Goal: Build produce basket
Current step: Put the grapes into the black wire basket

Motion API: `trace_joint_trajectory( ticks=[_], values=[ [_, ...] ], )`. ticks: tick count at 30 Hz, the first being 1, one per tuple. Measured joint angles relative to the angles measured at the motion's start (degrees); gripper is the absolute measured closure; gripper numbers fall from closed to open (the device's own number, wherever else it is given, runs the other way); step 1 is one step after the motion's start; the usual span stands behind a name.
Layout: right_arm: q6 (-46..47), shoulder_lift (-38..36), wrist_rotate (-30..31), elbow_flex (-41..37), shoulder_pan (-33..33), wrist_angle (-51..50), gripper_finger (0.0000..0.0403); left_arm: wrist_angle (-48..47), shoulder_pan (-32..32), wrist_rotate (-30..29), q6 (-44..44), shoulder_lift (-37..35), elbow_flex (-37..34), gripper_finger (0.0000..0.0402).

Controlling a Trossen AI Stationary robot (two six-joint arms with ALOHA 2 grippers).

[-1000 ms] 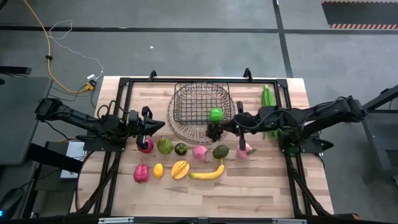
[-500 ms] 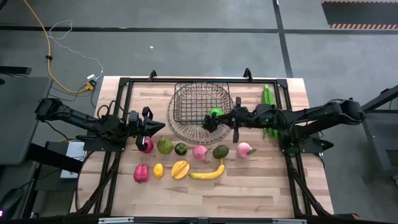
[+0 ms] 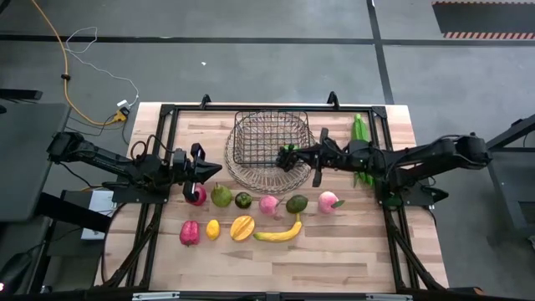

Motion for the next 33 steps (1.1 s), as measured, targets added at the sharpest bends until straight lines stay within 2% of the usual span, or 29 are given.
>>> trace_joint_trajectory(
  ticks=[14, 18, 20, 23, 33],
  values=[
    [1.49, 0.12, 1.90, -0.36, -0.37, 3.61, 0.0403, 0.00, 0.00, -0.22, 1.29, -0.01, 0.00, 0.0401],
    [1.62, 1.73, 4.76, -0.16, -2.72, 8.48, 0.0403, 0.00, 0.00, -0.21, 0.42, -0.01, 0.00, 0.0401],
    [1.68, 2.58, 5.36, 1.22, -4.76, 7.81, 0.0403, 0.00, 0.00, -0.20, 0.42, 0.01, 0.00, 0.0401],
    [3.02, 3.69, 5.48, 4.89, -8.38, 2.31, 0.0403, 0.00, 0.00, -0.20, 0.42, 0.01, 0.00, 0.0401],
    [2.06, 13.27, 5.37, 20.18, -17.53, -31.17, 0.0403, -0.07, 0.02, -0.20, 0.42, 0.01, 0.00, 0.0401]
  ],
)
